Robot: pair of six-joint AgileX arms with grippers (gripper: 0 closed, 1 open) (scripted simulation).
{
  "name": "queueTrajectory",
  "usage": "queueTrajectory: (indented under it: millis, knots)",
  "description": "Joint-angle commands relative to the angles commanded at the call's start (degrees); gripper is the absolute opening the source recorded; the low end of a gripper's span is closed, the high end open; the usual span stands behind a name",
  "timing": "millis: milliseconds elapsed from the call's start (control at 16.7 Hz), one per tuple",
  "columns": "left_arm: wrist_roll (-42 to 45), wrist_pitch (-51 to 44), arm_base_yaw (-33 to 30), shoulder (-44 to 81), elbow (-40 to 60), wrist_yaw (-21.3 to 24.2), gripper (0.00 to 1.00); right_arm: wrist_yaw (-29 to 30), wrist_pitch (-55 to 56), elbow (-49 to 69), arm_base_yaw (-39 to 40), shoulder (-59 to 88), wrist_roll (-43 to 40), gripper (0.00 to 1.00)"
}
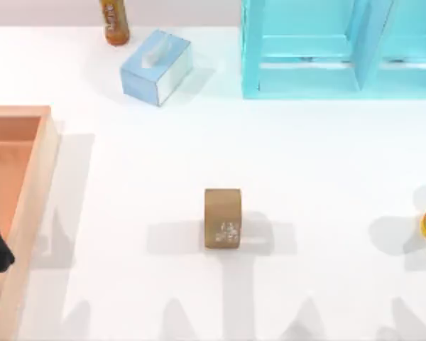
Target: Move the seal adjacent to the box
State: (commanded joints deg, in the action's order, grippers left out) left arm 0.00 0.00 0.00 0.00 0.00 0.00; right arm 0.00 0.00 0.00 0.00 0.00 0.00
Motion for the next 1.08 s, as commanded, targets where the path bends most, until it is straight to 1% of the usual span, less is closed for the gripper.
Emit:
queueTrajectory:
  millis: [240,480,720,1080]
  knots:
    - [-0.6,-1.1,-0.5,1.7,1.5,0.0,1.00,0.0,0.0,0.0,0.0,0.0,0.0,1.00]
    - [-3.8,-7.3,-3.7,11.5,10.3,0.2,1.00,0.0,0.0,0.0,0.0,0.0,0.0,1.00]
    - [-9.5,-18.1,-9.3,28.3,25.4,0.4,1.00,0.0,0.0,0.0,0.0,0.0,0.0,1.00]
    - [-20.4,-38.8,-20.5,60.7,55.0,0.5,1.00,0.0,0.0,0.0,0.0,0.0,0.0,1.00]
